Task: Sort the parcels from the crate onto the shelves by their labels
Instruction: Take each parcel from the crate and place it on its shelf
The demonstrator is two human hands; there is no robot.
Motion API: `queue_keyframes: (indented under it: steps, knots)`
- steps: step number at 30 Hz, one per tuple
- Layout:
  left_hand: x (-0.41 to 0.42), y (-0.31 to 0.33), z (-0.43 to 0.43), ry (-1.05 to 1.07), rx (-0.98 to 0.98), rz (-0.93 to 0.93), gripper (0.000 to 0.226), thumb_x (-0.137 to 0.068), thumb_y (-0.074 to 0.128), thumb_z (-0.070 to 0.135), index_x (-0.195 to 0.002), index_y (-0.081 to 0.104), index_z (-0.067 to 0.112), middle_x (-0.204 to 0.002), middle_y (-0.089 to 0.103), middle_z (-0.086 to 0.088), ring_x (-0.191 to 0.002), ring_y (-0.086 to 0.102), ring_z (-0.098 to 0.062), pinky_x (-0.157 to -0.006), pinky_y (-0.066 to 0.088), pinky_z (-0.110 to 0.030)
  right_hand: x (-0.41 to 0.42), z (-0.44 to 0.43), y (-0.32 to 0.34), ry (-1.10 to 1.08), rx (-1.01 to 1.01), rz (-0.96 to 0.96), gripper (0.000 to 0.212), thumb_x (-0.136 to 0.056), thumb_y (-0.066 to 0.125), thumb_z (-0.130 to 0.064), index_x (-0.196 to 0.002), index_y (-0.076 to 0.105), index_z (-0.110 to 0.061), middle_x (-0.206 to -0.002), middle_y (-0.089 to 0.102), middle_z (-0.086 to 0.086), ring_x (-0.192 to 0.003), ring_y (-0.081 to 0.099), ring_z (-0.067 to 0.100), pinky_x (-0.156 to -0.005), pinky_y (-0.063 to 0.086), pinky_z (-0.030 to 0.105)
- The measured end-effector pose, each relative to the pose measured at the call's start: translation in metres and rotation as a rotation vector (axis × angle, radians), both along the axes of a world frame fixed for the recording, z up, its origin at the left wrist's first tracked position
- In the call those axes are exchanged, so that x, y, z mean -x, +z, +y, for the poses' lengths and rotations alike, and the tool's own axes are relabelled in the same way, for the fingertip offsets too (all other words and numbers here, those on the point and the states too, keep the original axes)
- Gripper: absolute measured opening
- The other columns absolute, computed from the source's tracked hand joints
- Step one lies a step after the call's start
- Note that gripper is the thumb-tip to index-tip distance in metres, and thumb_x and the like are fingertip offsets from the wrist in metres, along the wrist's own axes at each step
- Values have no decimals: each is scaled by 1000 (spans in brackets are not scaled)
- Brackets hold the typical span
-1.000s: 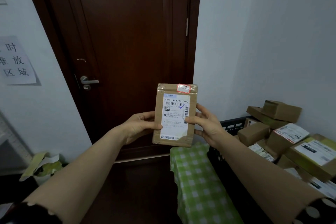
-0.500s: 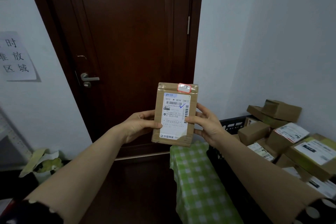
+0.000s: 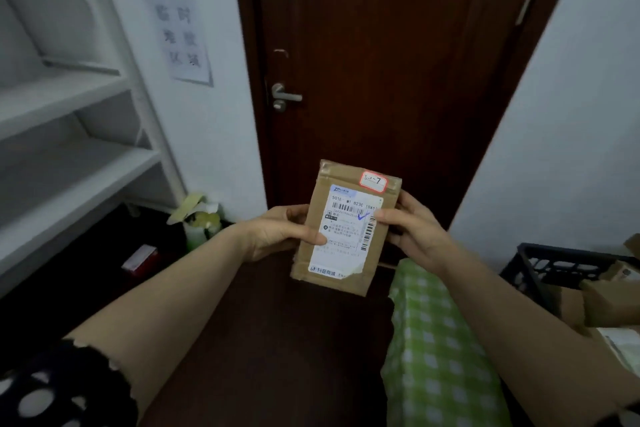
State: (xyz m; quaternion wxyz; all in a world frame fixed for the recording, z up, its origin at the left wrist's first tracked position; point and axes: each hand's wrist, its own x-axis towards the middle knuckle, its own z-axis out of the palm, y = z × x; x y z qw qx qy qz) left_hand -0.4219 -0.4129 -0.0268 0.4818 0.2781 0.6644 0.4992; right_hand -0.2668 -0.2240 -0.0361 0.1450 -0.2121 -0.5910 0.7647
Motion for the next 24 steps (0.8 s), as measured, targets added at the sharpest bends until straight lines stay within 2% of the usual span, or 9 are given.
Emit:
queue_keyframes:
  steps: [3, 5, 7, 9, 12, 16, 17, 21, 24]
  knots:
    - [9, -14, -51, 93, 30, -28, 55, -74, 74, -1, -124, 58, 15, -120, 67, -4, -112, 63, -18, -101, 46, -38, 47, -20, 7, 132, -28, -42, 106, -46, 85, -19, -141, 40, -22, -132, 56, 4, -126, 48, 24, -112, 28, 54]
    - [16, -15, -90, 173, 32, -32, 53, -75, 71, -4, -123, 58, 16, -120, 67, -3, -111, 63, -17, -97, 49, -34, 78, -42, 9, 290, -108, -96, 116, -37, 91, -22, -141, 41, -24, -131, 56, 3, -126, 48, 25, -113, 24, 55]
    - [24, -15, -130, 253, 33, -34, 54, -76, 70, -5, -123, 57, 18, -120, 67, -2, -111, 63, -15, -94, 50, -30, 108, -74, 14, 420, -156, -130, 109, -43, 88, -19, -141, 40, -22, -125, 58, 4, -118, 54, 23, -110, 33, 50]
    - [31, -13, -172, 360, 13, -38, 54, -75, 70, -5, -123, 57, 18, -120, 66, -2, -111, 63, -15, -94, 50, -30, 136, -111, 16, 492, -116, -114, 98, -54, 84, -10, -140, 38, -19, -120, 62, 4, -109, 60, 19, -95, 47, 40]
    - [46, -7, -230, 546, -48, -47, 60, -68, 76, 1, -122, 58, 16, -119, 67, -4, -111, 63, -18, -99, 47, -36, 175, -171, 18, 645, -63, -95, 118, -45, 91, -10, -146, 29, -14, -124, 63, 10, -107, 64, 22, -76, 54, 36]
    - [77, 12, -309, 712, -142, -16, 61, -64, 76, 6, -122, 59, 13, -118, 67, -6, -111, 63, -21, -99, 47, -38, 228, -264, 32, 822, -157, -40, 91, -53, 79, -5, -135, 43, -21, -110, 70, 2, -102, 67, 24, -93, 51, 50]
    - [86, 18, -327, 738, -163, -5, 61, -64, 76, 6, -122, 59, 12, -118, 67, -7, -111, 63, -22, -99, 47, -39, 243, -285, 37, 829, -177, -16, 89, -53, 79, -6, -134, 45, -22, -109, 71, 0, -102, 67, 23, -92, 51, 50]
    - [127, 59, -398, 858, -213, 107, 58, -69, 78, 10, -123, 59, 13, -117, 68, -5, -109, 64, -21, -98, 49, -38, 309, -361, 76, 847, -166, 93, 82, -56, 83, -2, -129, 49, -20, -99, 74, -2, -90, 71, 17, -73, 57, 36]
    - [165, 103, -440, 1011, -219, 284, 52, -71, 79, 19, -120, 64, 15, -112, 70, 0, -106, 66, -16, -95, 49, -34, 352, -407, 113, 825, -132, 211, 85, -51, 85, -9, -127, 51, -22, -100, 74, 0, -90, 71, 18, -72, 57, 37]
